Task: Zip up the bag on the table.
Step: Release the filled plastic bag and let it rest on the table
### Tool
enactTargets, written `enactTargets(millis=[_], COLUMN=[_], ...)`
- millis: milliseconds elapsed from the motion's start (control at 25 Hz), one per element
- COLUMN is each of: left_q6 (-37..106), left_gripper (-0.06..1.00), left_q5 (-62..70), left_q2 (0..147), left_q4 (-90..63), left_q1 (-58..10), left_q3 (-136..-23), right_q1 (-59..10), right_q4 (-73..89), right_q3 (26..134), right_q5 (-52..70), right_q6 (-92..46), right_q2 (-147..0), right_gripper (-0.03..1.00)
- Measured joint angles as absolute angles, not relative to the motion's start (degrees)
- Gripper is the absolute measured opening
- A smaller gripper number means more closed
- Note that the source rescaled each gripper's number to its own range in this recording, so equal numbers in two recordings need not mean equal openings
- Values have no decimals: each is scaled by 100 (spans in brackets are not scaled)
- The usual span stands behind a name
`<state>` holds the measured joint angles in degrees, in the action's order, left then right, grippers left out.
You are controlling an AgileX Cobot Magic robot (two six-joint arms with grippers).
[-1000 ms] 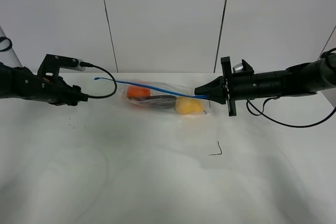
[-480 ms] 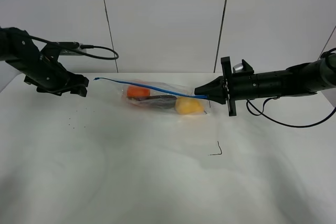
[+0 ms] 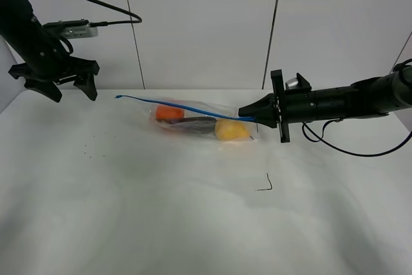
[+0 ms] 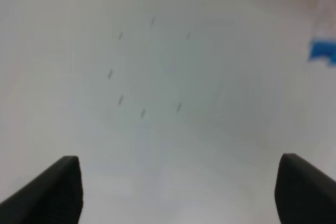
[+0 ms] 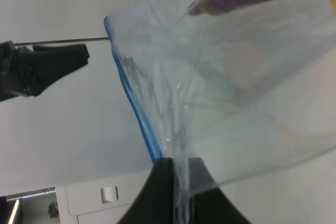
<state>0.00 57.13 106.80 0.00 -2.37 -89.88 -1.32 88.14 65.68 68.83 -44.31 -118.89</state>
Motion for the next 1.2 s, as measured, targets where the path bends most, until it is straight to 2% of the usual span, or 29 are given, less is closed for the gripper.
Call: enactTargets(millis=[240, 480, 720, 920, 1200], left_q6=[-195, -195, -260, -284, -284], left_gripper=[100, 100, 100, 100, 100], left_q5=[6764, 6788, 6788, 6793, 6793], left_q2=[10680, 10615, 9876, 8806, 6944], left_q4=[219, 224, 278, 358, 358], left_q1=[-237, -237, -237, -237, -237], left_q3=[-9067, -9059, -8572, -7549, -5410], right_q1=[-132, -132, -132, -132, -132], right_q4=[8769, 8701, 8594, 8580, 8580], right_q3=[6568, 6568, 6568, 6568, 6568], right_q5=[6883, 6883, 6888, 6888, 6888], right_q6=[-4431, -4431, -4431, -4431, -4431], right_q2=[-11889, -11889, -11889, -11889, -11889], right_gripper=[0, 0, 0, 0, 0])
